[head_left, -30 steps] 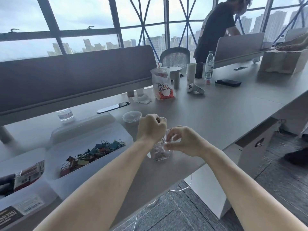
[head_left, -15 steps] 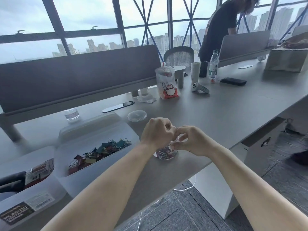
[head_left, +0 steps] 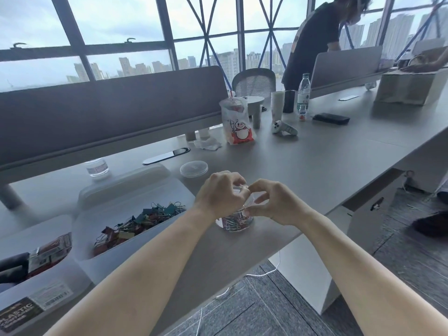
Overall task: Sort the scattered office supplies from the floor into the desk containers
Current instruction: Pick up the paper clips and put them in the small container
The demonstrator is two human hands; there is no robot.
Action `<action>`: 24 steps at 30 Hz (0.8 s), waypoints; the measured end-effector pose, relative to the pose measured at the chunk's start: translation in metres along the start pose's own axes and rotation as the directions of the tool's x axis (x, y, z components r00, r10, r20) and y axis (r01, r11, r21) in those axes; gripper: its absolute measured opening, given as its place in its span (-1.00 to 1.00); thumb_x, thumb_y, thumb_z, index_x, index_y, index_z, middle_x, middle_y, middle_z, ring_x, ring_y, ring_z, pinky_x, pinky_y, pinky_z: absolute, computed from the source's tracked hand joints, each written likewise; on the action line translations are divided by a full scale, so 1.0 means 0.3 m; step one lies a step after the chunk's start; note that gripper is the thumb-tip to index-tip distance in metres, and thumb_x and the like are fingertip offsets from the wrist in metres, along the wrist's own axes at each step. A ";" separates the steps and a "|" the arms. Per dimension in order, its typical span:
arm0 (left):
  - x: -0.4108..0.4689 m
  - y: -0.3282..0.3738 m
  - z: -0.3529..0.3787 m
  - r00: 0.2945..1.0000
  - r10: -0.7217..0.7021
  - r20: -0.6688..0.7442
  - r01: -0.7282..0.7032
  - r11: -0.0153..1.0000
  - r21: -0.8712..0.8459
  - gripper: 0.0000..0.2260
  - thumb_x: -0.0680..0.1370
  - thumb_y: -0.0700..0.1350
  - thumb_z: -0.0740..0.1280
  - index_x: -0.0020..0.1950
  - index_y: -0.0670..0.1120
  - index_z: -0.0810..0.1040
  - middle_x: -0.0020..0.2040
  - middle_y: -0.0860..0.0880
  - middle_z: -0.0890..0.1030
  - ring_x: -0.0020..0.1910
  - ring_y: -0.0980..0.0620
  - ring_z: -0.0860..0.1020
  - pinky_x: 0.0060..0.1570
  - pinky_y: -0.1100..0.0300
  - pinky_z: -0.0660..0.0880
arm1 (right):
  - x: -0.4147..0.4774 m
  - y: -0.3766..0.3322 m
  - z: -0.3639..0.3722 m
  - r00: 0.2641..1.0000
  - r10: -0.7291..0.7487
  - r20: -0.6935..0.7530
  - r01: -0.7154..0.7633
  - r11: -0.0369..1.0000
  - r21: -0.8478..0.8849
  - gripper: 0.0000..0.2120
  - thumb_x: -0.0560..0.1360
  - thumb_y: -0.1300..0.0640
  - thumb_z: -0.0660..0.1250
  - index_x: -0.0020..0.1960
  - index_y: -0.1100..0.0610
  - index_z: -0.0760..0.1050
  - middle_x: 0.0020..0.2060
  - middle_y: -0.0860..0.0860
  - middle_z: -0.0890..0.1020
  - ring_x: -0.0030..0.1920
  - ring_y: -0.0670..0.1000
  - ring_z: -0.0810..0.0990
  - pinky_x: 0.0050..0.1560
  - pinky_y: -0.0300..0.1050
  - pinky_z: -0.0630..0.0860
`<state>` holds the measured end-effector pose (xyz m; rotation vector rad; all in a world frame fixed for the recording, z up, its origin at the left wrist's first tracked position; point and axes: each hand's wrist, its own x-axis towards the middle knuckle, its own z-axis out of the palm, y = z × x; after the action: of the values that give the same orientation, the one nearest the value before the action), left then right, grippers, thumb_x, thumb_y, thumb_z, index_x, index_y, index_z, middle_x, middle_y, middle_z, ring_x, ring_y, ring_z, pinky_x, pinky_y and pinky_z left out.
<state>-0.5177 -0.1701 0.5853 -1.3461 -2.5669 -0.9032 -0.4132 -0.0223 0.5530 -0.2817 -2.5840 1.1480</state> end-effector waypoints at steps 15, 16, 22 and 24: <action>-0.329 0.178 -0.179 0.980 0.199 0.008 -0.199 0.978 0.059 -0.76 0.53 0.04 0.26 -0.02 -0.04 0.66 -0.07 0.00 0.62 -0.08 -0.05 0.60 -0.05 0.10 0.53 | -0.445 -0.280 -0.231 0.982 0.171 -0.080 -0.188 0.929 -0.319 -0.74 0.53 -0.02 0.41 0.15 0.10 0.58 0.03 -0.02 0.63 0.03 -0.01 0.60 0.05 -0.11 0.51; -0.382 0.216 -0.172 0.970 0.245 0.005 -0.245 0.969 0.041 -0.76 0.51 0.04 0.26 -0.08 -0.04 0.67 -0.13 0.04 0.62 -0.12 -0.03 0.59 -0.09 0.12 0.52 | -0.516 -0.301 -0.238 0.979 0.179 -0.102 -0.203 0.922 -0.331 -0.77 0.55 -0.01 0.39 0.13 0.09 0.58 0.02 -0.02 0.63 0.03 -0.01 0.60 0.02 -0.14 0.49; -0.699 0.477 -0.105 0.863 0.497 0.094 -0.499 0.867 -0.001 -0.71 0.51 0.04 0.20 -0.16 -0.06 0.66 -0.21 -0.01 0.63 -0.30 -0.05 0.57 -0.26 0.05 0.57 | -1.028 -0.401 -0.172 0.952 0.232 -0.200 -0.297 0.863 -0.410 -0.83 0.57 0.05 0.31 0.12 0.06 0.60 -0.04 -0.05 0.62 -0.04 -0.05 0.57 -0.11 -0.23 0.41; -0.825 0.566 -0.053 0.835 0.542 0.100 -0.542 0.840 -0.029 -0.71 0.51 0.03 0.21 -0.20 -0.09 0.65 -0.23 -0.01 0.62 -0.30 -0.04 0.56 -0.30 0.07 0.55 | -1.218 -0.403 -0.112 0.927 0.303 -0.220 -0.369 0.836 -0.406 -0.84 0.57 0.04 0.31 0.08 0.04 0.60 -0.05 -0.07 0.61 -0.05 -0.06 0.57 -0.16 -0.23 0.41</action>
<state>-0.2391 -0.2827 0.5883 -2.0160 -2.0398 -0.7322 -0.0663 -0.1872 0.5953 -0.9218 -2.6968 0.5786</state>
